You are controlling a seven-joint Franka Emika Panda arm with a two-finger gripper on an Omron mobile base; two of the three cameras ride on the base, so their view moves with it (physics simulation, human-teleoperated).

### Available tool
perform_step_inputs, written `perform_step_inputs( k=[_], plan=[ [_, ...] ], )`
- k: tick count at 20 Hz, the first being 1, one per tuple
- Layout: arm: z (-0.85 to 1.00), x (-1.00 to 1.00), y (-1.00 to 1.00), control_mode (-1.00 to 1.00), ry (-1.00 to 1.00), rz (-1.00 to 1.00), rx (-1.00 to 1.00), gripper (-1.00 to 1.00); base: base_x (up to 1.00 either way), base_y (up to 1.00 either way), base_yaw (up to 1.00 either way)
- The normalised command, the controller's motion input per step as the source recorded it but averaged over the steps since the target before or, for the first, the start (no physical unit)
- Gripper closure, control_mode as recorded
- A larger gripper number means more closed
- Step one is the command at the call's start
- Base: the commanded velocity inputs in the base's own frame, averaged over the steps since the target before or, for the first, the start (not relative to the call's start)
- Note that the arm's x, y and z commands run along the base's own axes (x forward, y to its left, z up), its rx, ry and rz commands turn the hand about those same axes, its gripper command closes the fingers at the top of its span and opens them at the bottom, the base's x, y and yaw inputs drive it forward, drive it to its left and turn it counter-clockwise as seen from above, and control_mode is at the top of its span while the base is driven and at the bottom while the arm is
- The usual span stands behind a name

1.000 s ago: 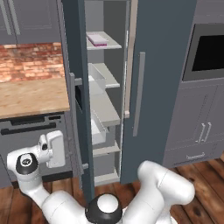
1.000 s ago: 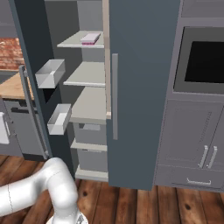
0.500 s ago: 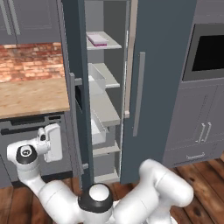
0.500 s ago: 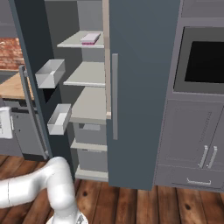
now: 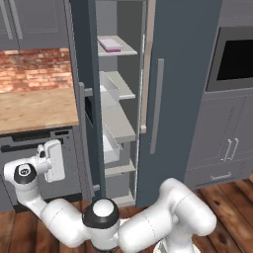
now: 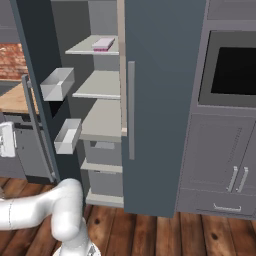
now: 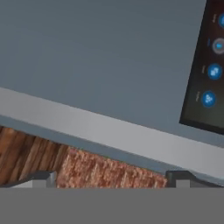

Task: The ice cube tray has been filled with water. Take the tray and place it in the freezer to make ice. Close the freezer door after placing the tray.

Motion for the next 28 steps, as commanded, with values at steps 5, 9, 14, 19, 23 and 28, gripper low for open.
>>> perform_step_inputs(
  k=[5,9,14,19,23,28],
  plan=[
    [-0.23,0.32,0.27,-1.00,0.02,0.00,-0.04,-1.00,0.00,0.00,0.00],
    [-0.22,0.30,0.10,-1.00,0.00,0.00,-0.03,-1.00,0.00,0.00,0.00],
    [-0.23,0.08,0.03,-1.00,0.00,0.00,-0.02,-1.00,0.00,0.00,0.00],
    [-0.53,0.00,0.04,-1.00,0.00,-0.05,-0.03,-1.00,0.00,0.00,0.00],
    [-0.66,-0.09,-0.22,-1.00,-0.02,-0.29,0.00,-1.00,0.00,0.00,0.00],
    [-0.37,0.00,-0.79,-1.00,-0.01,-0.45,0.00,-1.00,0.00,0.00,0.00]
  ],
)
